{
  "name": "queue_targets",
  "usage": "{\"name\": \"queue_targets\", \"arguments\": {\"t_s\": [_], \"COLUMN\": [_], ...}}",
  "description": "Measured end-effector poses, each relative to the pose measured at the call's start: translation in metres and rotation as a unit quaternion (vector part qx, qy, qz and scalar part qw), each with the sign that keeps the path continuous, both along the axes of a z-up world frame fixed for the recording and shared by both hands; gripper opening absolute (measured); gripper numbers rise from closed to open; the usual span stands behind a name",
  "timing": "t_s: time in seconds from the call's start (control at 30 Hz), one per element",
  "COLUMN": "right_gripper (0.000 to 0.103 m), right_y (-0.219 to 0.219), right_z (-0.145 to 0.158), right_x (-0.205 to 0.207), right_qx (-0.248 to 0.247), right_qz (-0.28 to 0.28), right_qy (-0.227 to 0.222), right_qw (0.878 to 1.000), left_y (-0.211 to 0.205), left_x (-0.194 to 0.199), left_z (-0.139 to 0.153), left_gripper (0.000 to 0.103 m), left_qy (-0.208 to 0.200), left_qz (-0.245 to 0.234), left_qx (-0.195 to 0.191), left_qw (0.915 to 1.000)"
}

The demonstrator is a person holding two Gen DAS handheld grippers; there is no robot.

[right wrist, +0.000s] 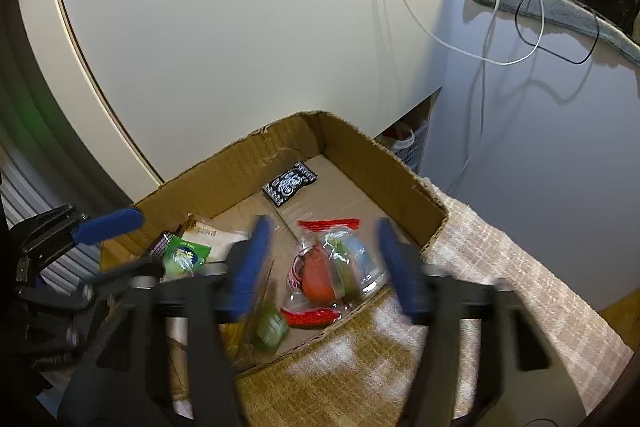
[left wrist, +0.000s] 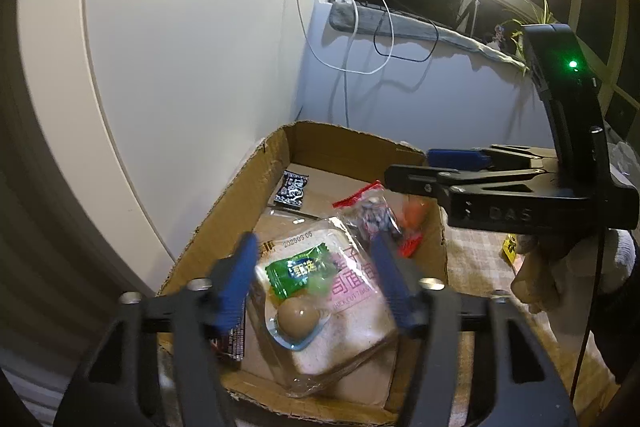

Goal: Organize snacks
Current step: 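Carry the green candy and jelly cup to the box and release them, then move both open tools back toward the remaining snacks on the table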

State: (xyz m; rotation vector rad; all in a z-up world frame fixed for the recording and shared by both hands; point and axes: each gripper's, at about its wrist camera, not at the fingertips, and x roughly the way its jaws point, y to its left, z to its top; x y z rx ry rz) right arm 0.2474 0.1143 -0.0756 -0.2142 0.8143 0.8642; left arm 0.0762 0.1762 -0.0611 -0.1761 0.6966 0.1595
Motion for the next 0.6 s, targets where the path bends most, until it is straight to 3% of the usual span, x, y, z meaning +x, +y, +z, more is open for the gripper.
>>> {"name": "queue_targets", "arguments": {"t_s": [0.13, 0.6], "right_gripper": [0.085, 0.086], "right_y": [-0.003, -0.014], "right_z": [0.007, 0.015], "right_x": [-0.002, -0.013], "right_qx": [0.006, 0.000], "right_qz": [-0.009, -0.017], "right_qy": [-0.012, -0.019], "right_qw": [1.000, 1.000], "left_y": [-0.002, -0.008], "left_x": [0.000, -0.006], "left_z": [0.000, 0.006], "left_gripper": [0.071, 0.076], "left_qy": [0.004, -0.001], "left_qz": [0.002, 0.002], "left_qx": [0.003, 0.005], "left_qw": [1.0000, 1.0000]}}
